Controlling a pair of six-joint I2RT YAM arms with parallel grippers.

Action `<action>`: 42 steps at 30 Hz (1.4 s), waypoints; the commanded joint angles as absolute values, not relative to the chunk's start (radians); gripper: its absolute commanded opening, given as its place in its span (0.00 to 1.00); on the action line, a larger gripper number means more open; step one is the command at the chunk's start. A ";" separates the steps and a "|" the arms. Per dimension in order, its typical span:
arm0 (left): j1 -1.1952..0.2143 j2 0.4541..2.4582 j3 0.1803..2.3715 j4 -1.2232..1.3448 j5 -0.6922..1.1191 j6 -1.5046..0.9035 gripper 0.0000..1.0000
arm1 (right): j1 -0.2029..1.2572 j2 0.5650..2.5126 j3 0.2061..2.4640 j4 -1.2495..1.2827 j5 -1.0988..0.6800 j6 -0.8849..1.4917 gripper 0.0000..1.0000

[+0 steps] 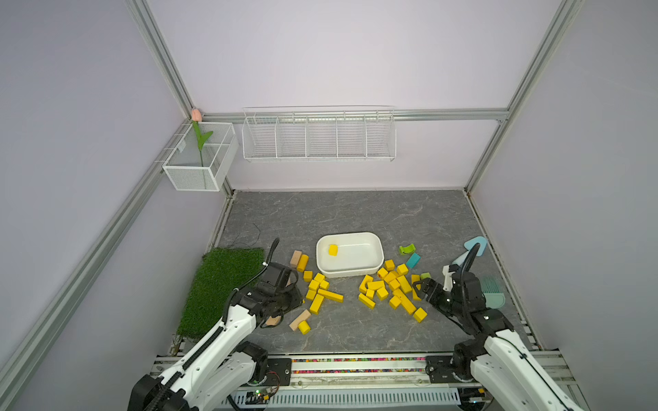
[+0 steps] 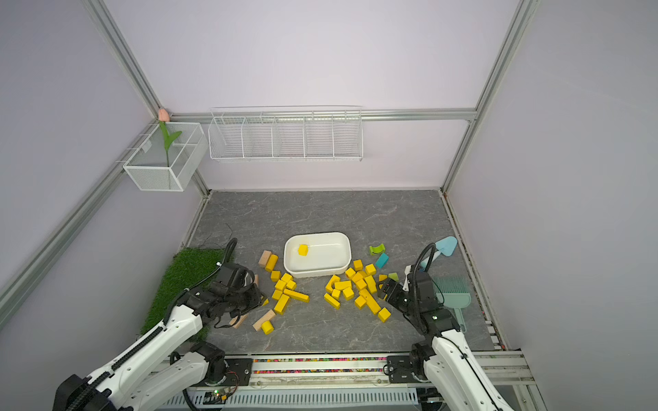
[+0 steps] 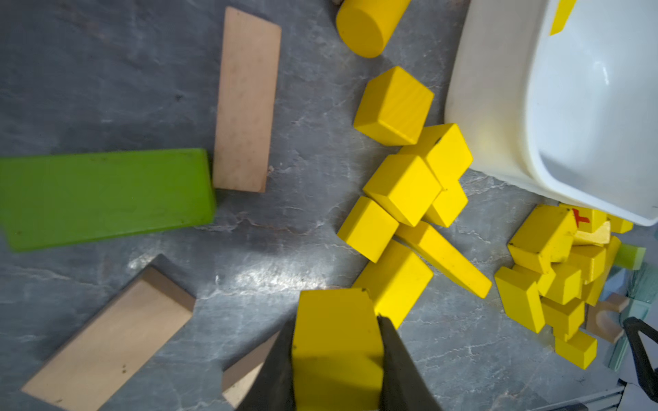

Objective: Pick out the yellow building blocks
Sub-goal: Pick up the building block from the center of the board, then place the building block in the storage box.

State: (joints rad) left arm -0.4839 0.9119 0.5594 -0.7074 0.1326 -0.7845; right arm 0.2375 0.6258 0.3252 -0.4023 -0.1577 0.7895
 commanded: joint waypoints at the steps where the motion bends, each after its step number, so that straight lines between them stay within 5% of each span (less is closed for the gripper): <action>1: -0.490 0.934 0.650 -0.708 0.152 -0.723 0.20 | 0.236 0.625 0.318 -0.400 -0.166 0.801 0.90; 26: -0.704 2.029 1.750 -0.969 0.062 -0.353 0.24 | 0.225 0.620 0.308 -0.388 -0.185 0.797 0.90; 42: -0.707 2.251 1.962 -1.071 -0.112 -0.347 0.23 | 0.216 0.613 0.301 -0.380 -0.196 0.796 0.90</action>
